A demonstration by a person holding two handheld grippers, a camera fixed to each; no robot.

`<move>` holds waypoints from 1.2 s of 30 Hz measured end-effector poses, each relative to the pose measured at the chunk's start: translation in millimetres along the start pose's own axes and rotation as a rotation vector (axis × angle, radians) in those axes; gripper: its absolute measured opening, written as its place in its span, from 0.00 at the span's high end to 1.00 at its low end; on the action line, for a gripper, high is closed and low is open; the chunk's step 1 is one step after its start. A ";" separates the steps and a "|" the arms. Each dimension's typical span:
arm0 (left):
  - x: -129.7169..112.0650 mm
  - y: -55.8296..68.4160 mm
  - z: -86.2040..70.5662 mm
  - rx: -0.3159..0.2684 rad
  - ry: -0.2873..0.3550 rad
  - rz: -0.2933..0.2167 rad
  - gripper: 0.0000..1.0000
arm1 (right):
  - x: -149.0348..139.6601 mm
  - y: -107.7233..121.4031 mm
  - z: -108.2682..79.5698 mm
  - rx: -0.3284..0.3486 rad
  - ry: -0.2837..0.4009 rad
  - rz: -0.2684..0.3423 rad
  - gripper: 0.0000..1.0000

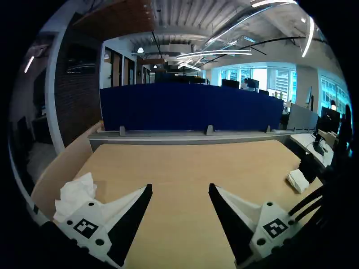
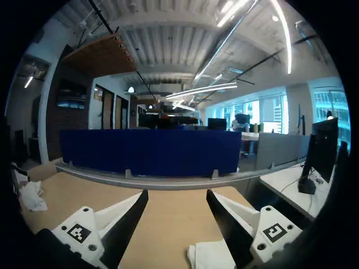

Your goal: Fold towel

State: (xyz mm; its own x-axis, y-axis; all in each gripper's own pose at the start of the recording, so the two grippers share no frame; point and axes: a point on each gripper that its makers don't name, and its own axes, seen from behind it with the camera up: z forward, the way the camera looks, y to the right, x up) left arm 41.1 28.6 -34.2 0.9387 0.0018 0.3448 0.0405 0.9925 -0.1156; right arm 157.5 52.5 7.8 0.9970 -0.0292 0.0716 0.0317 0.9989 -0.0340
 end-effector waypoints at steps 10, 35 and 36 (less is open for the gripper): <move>42.2 -14.0 -0.8 0.013 0.134 0.000 0.07 | 16.5 -63.8 0.6 0.055 0.042 0.020 0.00; 93.3 -26.4 -0.3 -0.005 0.290 -0.035 0.07 | 30.3 -125.5 -6.8 0.080 0.064 0.018 0.00; 92.8 -26.5 -0.2 -0.004 0.292 -0.035 0.07 | 30.1 -127.1 -7.1 0.079 0.064 0.016 0.00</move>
State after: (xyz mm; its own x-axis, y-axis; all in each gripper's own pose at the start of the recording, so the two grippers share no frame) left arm 127.2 2.5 0.7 0.9955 -0.0679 0.0657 0.0750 0.9909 -0.1120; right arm 183.9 -75.6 7.2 0.9999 -0.0125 0.0080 0.0121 0.9989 0.0445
